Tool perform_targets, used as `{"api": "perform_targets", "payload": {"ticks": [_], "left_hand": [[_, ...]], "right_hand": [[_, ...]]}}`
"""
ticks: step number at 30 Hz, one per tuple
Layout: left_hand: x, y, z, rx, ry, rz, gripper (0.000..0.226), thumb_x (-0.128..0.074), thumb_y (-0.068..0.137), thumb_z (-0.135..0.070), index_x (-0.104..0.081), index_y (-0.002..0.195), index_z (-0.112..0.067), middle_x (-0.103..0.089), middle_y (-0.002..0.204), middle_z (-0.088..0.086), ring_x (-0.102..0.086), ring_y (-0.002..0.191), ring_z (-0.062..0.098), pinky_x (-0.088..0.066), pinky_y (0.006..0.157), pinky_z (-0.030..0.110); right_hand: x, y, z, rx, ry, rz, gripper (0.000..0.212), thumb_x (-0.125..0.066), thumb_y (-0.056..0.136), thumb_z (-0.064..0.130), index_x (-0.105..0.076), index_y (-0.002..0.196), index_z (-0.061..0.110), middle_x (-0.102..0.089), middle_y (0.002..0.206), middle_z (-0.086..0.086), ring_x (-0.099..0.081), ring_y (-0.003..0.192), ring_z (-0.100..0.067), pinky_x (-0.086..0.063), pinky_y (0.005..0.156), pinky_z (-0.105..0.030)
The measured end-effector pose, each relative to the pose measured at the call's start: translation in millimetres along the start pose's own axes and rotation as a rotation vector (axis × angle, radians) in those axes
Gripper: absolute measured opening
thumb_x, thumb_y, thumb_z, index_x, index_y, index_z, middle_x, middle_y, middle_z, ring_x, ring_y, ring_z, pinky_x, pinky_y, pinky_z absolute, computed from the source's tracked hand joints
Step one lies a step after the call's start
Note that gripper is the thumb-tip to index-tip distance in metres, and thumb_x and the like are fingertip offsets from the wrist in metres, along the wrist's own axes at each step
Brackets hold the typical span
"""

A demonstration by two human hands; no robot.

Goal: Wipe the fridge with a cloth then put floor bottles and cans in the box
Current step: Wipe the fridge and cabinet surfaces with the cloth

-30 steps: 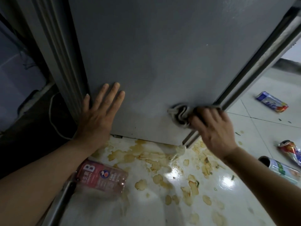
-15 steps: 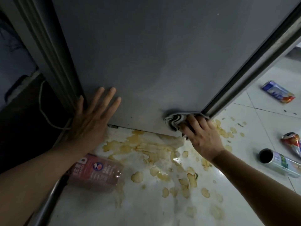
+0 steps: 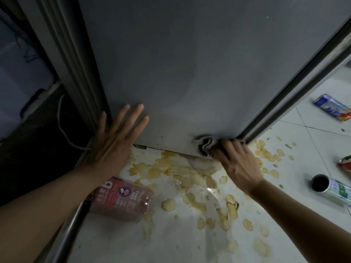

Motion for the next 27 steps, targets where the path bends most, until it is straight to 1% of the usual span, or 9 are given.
{"api": "perform_targets", "payload": {"ticks": [2, 5, 9, 13, 15, 18, 21, 24, 27], "left_hand": [[-6.5, -4.5, 4.5, -0.014, 0.017, 0.028, 0.100, -0.068, 0.058, 0.002, -0.025, 0.146, -0.017, -0.009, 0.157, 0.005, -0.017, 0.142, 0.029, -0.016, 0.102, 0.063], [-18.4, -7.6, 8.5, -0.021, 0.032, 0.076, 0.102, -0.071, 0.058, -0.005, -0.022, 0.147, -0.017, -0.004, 0.158, 0.004, -0.012, 0.143, 0.028, -0.016, 0.102, 0.064], [-23.9, -7.5, 7.4, -0.025, 0.047, 0.068, 0.096, -0.061, 0.063, -0.007, -0.018, 0.148, -0.018, 0.007, 0.158, 0.000, -0.008, 0.144, 0.028, -0.014, 0.103, 0.062], [-21.2, -7.3, 10.8, -0.033, 0.046, 0.075, 0.097, -0.060, 0.061, -0.005, -0.020, 0.148, -0.019, -0.004, 0.158, 0.002, -0.010, 0.144, 0.027, -0.018, 0.102, 0.063], [-17.1, -8.2, 10.1, -0.043, 0.035, 0.075, 0.096, -0.061, 0.062, -0.003, -0.021, 0.148, -0.018, -0.006, 0.158, 0.002, -0.012, 0.143, 0.027, -0.021, 0.102, 0.063], [-11.1, -11.3, 17.9, 0.007, 0.035, 0.083, 0.095, -0.068, 0.064, -0.002, -0.023, 0.147, -0.016, -0.007, 0.158, 0.003, -0.015, 0.143, 0.026, -0.022, 0.102, 0.062], [-11.8, -15.8, 32.8, 0.056, 0.019, 0.110, 0.093, -0.072, 0.067, -0.005, -0.025, 0.146, -0.015, -0.008, 0.157, 0.005, -0.017, 0.142, 0.027, -0.023, 0.102, 0.062], [-15.1, -18.0, 40.8, 0.039, 0.030, 0.126, 0.091, -0.070, 0.068, -0.002, -0.025, 0.146, -0.016, -0.010, 0.157, 0.005, -0.016, 0.142, 0.026, -0.025, 0.102, 0.062], [-18.1, -17.7, 39.7, 0.015, 0.046, 0.141, 0.090, -0.067, 0.070, -0.005, -0.023, 0.147, -0.017, -0.010, 0.158, 0.005, -0.016, 0.143, 0.026, -0.025, 0.103, 0.060]], "right_hand": [[14.4, 4.5, -14.0, -0.077, 0.009, -0.095, 0.029, -0.039, 0.096, 0.017, -0.049, 0.122, 0.010, -0.048, 0.115, -0.019, -0.048, 0.092, -0.033, -0.040, 0.075, -0.043], [8.0, 6.4, -5.8, -0.018, -0.019, -0.134, 0.040, -0.043, 0.092, 0.012, -0.042, 0.132, 0.013, -0.041, 0.122, -0.020, -0.044, 0.097, -0.034, -0.041, 0.080, -0.045], [-42.7, 2.1, 43.4, 0.220, -0.079, 0.087, 0.065, -0.062, 0.072, 0.007, -0.049, 0.134, 0.021, -0.052, 0.125, -0.013, -0.053, 0.098, -0.031, -0.053, 0.078, -0.042], [-61.7, 15.8, 74.1, 0.262, -0.107, 0.211, 0.043, -0.074, 0.070, 0.018, -0.068, 0.111, 0.027, -0.063, 0.108, -0.003, -0.058, 0.083, -0.022, -0.050, 0.067, -0.033], [-46.3, 22.3, 71.9, 0.222, -0.058, 0.126, 0.032, -0.063, 0.082, 0.015, -0.066, 0.114, 0.021, -0.063, 0.105, -0.007, -0.058, 0.080, -0.025, -0.051, 0.065, -0.036], [-7.4, 47.4, 60.6, 0.107, 0.062, -0.063, 0.037, -0.030, 0.098, 0.010, -0.052, 0.128, 0.013, -0.053, 0.112, -0.016, -0.052, 0.082, -0.032, -0.047, 0.065, -0.042], [7.4, 69.7, 67.4, 0.077, 0.026, -0.145, 0.041, -0.025, 0.100, 0.012, -0.045, 0.135, 0.014, -0.042, 0.120, -0.018, -0.045, 0.088, -0.033, -0.040, 0.068, -0.042], [-15.1, 77.0, 97.6, 0.216, -0.107, -0.056, 0.048, -0.031, 0.093, 0.011, -0.044, 0.139, 0.019, -0.042, 0.126, -0.014, -0.042, 0.091, -0.030, -0.036, 0.072, -0.039], [-61.7, 73.1, 139.0, 0.425, -0.188, 0.284, 0.066, -0.051, 0.082, 0.016, -0.032, 0.144, 0.024, -0.041, 0.134, -0.008, -0.044, 0.103, -0.027, -0.041, 0.080, -0.037]]}}
Point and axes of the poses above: each hand's wrist, its own y-axis towards the middle knuckle, its own x-axis out of the back of the hand, z = x × y, the point moved 10 cm from there along y, towards the middle knuckle
